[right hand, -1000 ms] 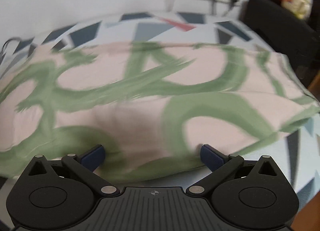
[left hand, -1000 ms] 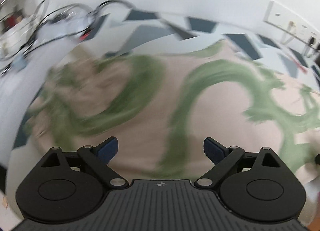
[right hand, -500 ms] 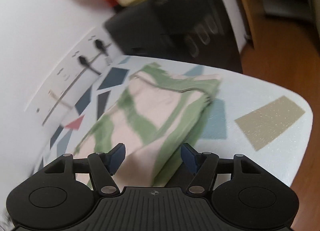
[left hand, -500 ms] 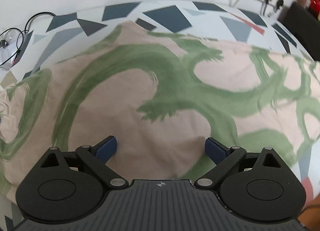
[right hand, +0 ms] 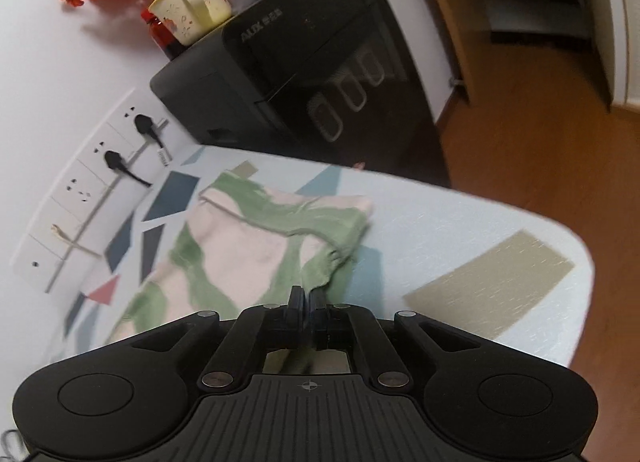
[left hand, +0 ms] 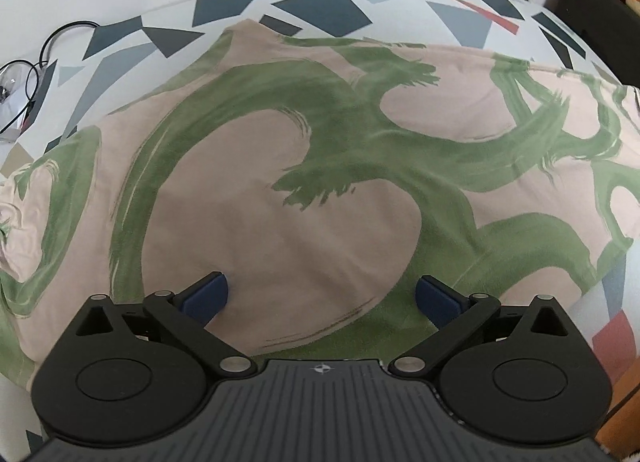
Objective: Fold clothes
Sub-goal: 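Close the right tool on a corner of the pink garment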
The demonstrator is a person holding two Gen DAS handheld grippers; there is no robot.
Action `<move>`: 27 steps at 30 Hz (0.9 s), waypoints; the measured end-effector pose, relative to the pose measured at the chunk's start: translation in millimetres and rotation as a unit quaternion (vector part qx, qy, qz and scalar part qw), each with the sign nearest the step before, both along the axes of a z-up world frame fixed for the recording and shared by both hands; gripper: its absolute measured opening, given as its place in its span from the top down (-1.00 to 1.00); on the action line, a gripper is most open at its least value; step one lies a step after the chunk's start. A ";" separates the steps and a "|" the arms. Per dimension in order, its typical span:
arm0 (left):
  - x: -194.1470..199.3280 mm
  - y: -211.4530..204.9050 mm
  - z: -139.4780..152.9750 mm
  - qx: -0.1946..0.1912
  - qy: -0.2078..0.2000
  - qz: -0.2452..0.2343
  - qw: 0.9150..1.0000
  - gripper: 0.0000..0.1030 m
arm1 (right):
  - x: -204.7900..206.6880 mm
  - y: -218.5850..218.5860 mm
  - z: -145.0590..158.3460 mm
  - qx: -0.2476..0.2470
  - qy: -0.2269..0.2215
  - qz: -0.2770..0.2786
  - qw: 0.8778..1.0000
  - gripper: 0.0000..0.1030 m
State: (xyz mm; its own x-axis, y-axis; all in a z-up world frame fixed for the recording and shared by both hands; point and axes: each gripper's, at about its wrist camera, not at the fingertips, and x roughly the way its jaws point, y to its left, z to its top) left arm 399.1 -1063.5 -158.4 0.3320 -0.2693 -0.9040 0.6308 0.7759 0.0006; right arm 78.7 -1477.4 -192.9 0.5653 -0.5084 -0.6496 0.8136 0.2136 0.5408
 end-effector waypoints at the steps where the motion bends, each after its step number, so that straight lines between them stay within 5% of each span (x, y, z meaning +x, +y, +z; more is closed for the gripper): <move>1: -0.9 -0.7 0.0 0.002 0.001 -0.006 1.000 -0.99 | -0.8 1.3 0.4 -0.004 0.000 -0.002 1.000 0.84; 5: -3.4 -1.2 -1.0 0.008 0.002 -0.027 1.000 -1.00 | -0.7 3.8 3.9 -0.023 0.004 -0.005 1.000 0.19; 8: -2.8 -2.5 -1.2 0.010 0.004 -0.028 1.000 -1.00 | 0.9 -6.8 4.1 -0.026 -0.004 -0.015 1.000 0.30; 9: -2.7 -3.0 -1.1 0.011 0.005 -0.026 1.000 -1.00 | 2.5 -10.6 3.3 -0.030 0.005 -0.022 0.999 0.80; 10: -2.6 -3.6 -1.0 0.012 0.006 -0.024 1.000 -1.00 | 3.7 -14.4 2.2 -0.033 0.013 -0.030 0.999 0.90; 13: -3.7 -6.5 -1.3 0.011 0.006 -0.021 1.000 -1.00 | 1.0 -22.7 -3.3 -0.027 0.006 -0.062 0.998 0.89; 16: -6.1 -8.7 -2.2 0.007 0.003 -0.014 1.000 -1.00 | -2.8 -19.4 -4.1 -0.030 -0.008 -0.080 0.996 0.61; 18: -7.7 -8.7 -2.8 0.004 -0.002 -0.017 1.000 -1.00 | -10.8 -11.7 -0.2 -0.044 -0.015 -0.098 0.994 0.03; 27: -8.1 -9.2 -3.6 0.003 -0.004 -0.011 1.000 -1.00 | -4.2 -15.6 -8.0 -0.056 0.016 -0.037 0.998 -0.07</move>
State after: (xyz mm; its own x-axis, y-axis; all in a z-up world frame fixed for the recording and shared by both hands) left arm 390.9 -1072.7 -162.1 0.3336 -0.2720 -0.9026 0.6481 0.7615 0.0101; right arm 74.4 -1493.0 -200.8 0.5025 -0.6187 -0.6039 0.8463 0.2091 0.4900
